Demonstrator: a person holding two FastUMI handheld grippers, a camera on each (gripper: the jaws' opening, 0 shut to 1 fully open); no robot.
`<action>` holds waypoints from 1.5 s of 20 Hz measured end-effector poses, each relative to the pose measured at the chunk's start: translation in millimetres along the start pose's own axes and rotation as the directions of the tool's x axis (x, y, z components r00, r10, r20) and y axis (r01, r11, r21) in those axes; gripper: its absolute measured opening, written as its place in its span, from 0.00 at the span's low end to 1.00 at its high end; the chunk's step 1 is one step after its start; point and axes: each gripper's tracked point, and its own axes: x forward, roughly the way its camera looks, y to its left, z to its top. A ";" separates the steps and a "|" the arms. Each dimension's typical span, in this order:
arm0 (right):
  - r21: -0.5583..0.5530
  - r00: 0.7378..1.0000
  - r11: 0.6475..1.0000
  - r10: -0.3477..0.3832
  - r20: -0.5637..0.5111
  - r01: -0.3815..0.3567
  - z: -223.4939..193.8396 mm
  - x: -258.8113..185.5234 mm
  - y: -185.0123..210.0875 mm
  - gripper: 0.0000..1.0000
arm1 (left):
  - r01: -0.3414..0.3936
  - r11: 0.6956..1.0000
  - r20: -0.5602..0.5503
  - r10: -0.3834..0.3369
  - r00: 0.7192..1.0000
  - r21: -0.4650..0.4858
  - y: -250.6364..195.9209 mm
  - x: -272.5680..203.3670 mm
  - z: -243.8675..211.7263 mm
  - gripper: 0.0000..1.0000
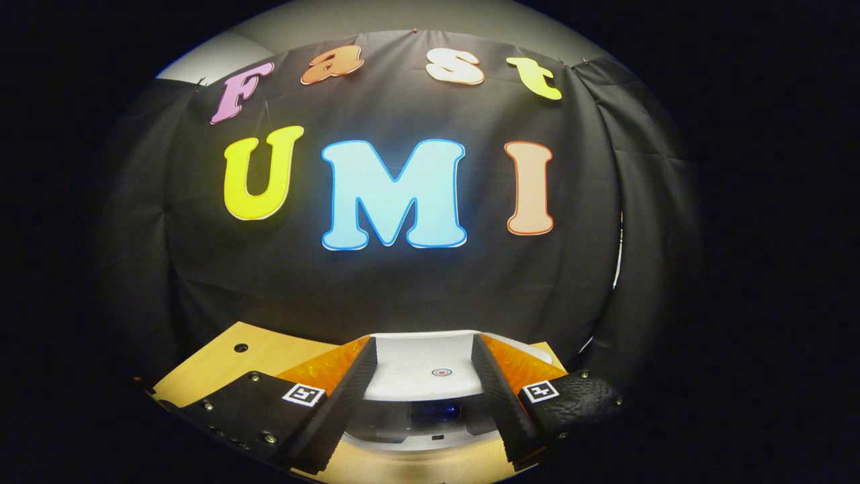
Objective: Press the lid of the desktop garbage bin to open it, pick up the crumpled paper on the desktop and throw it into the bin, then pick up the pop can on the desktop and drop it into the bin, and finally close the garbage bin lid.
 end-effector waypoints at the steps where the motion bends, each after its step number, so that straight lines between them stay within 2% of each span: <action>1: -0.006 1.000 1.000 -0.007 0.002 0.007 -3.5 0.1 0.4 0.92 | -0.002 1.000 -0.002 0.002 1.000 0.000 1.3 -0.3 -0.5 0.95; 2: -0.014 1.000 1.000 -0.014 0.000 0.014 -9.0 -1.1 0.2 0.91 | -0.002 1.000 -0.004 0.002 1.000 0.000 2.3 -0.6 -1.1 0.95; 3: -0.021 1.000 1.000 -0.018 -0.005 0.018 -15.2 -1.6 -0.3 0.91 | -0.002 1.000 -0.006 0.002 1.000 0.000 3.0 -0.5 -1.6 1.00; 8: -0.012 1.000 1.000 -0.025 -0.007 0.025 -31.8 -1.0 -1.5 0.92 | 0.010 1.000 -0.002 -0.010 1.000 0.000 -0.1 0.9 -0.4 1.00; 10: -0.013 0.999 0.999 -0.031 0.007 0.031 -36.7 -0.4 -3.7 0.95 | 0.020 1.000 -0.004 -0.020 1.000 -0.002 -3.5 1.6 -2.1 1.00; 11: -0.016 0.999 0.999 -0.030 0.013 0.030 -40.5 0.2 -3.4 0.96 | 0.023 1.000 -0.006 -0.023 1.000 -0.002 -4.5 2.2 -3.0 0.95; 12: -0.018 1.000 0.999 -0.027 0.016 0.027 -44.2 1.0 -3.0 0.96 | 0.025 1.000 -0.007 -0.025 1.000 -0.003 -5.1 2.5 -3.1 1.00; 17: -0.003 1.000 1.000 -0.011 -0.013 0.011 -71.4 5.6 -3.1 0.97 | 0.023 1.000 -0.008 -0.023 1.000 -0.005 -3.6 4.9 -3.0 1.00; 18: 0.004 1.000 1.000 -0.008 0.005 0.008 -70.1 5.1 -3.2 0.97 | 0.022 1.000 -0.009 -0.022 1.000 -0.005 -3.6 6.0 -3.1 0.95; 20: -0.002 1.000 1.000 -0.008 0.016 0.008 -71.2 6.9 -2.8 0.96 | 0.020 1.000 -0.011 -0.021 1.000 -0.007 -3.2 7.0 -3.9 0.95; 21: -0.012 0.999 1.000 -0.009 0.034 0.010 -70.2 6.4 -2.7 0.96 | 0.020 1.000 -0.012 -0.020 1.000 -0.009 -4.0 7.5 -5.0 1.00; 27: -0.009 0.991 1.000 -0.010 0.131 0.012 -76.2 6.4 -2.2 0.97 | 0.023 1.000 -0.012 -0.023 1.000 -0.009 -7.8 14.8 -5.5 1.00; 28: -0.012 0.988 1.000 -0.013 0.152 0.015 -76.6 6.9 -2.4 0.97 | 0.023 1.000 -0.012 -0.023 1.000 -0.009 -8.3 15.7 -5.0 0.95; 29: 0.001 0.988 1.000 -0.017 0.156 0.017 -78.2 7.2 -3.4 0.97 | 0.022 1.000 -0.014 -0.022 1.000 -0.010 -8.3 17.2 -6.0 0.95; 30: 0.005 0.987 1.000 -0.016 0.161 0.015 -78.3 7.7 -2.8 0.97 | 0.021 1.000 -0.018 -0.021 1.000 -0.008 -8.7 18.4 -7.9 1.00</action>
